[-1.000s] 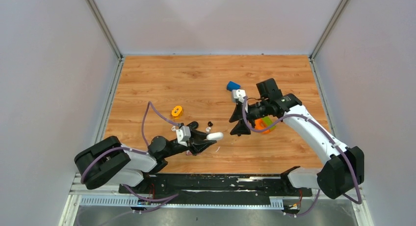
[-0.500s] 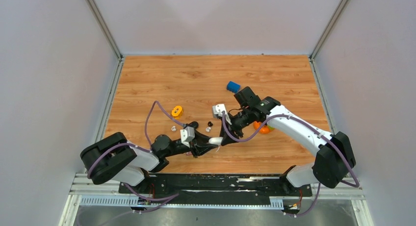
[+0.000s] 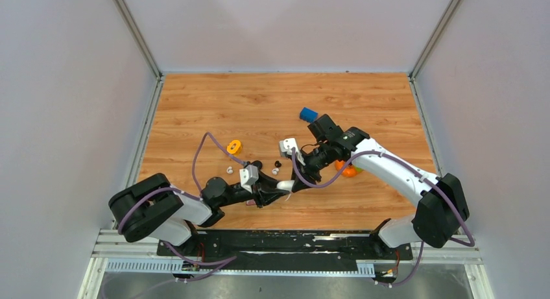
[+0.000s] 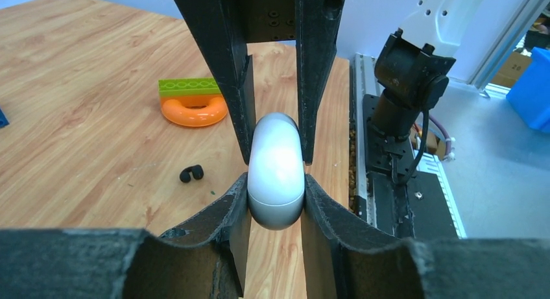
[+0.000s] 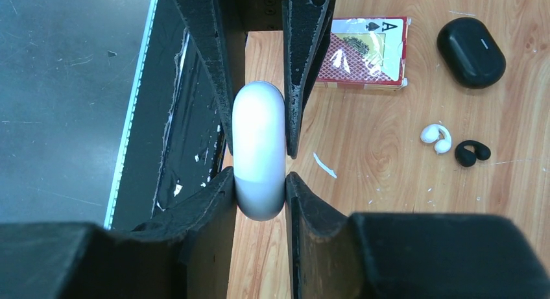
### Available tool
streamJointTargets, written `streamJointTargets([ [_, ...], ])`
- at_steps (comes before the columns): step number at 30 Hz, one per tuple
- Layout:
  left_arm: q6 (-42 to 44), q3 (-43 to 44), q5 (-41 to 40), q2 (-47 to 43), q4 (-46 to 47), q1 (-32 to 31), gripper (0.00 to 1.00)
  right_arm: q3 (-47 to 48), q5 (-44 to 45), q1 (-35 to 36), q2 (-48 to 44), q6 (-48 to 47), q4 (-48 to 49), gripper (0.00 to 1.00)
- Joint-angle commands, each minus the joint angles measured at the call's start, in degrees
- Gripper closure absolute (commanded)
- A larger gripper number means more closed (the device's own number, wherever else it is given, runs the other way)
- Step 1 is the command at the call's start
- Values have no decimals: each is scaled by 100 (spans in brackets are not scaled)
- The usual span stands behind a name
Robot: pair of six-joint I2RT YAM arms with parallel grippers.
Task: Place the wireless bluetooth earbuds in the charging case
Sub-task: Open the charging case.
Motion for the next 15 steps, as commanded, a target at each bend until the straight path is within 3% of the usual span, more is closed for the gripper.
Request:
streamJointTargets([
  [1, -137, 192, -8, 69, 677, -21, 60, 241, 47, 18, -128, -23, 146, 85],
  [15, -166, 210, -23, 166, 676, -19, 52, 217, 129, 24, -246, -29, 155, 86],
])
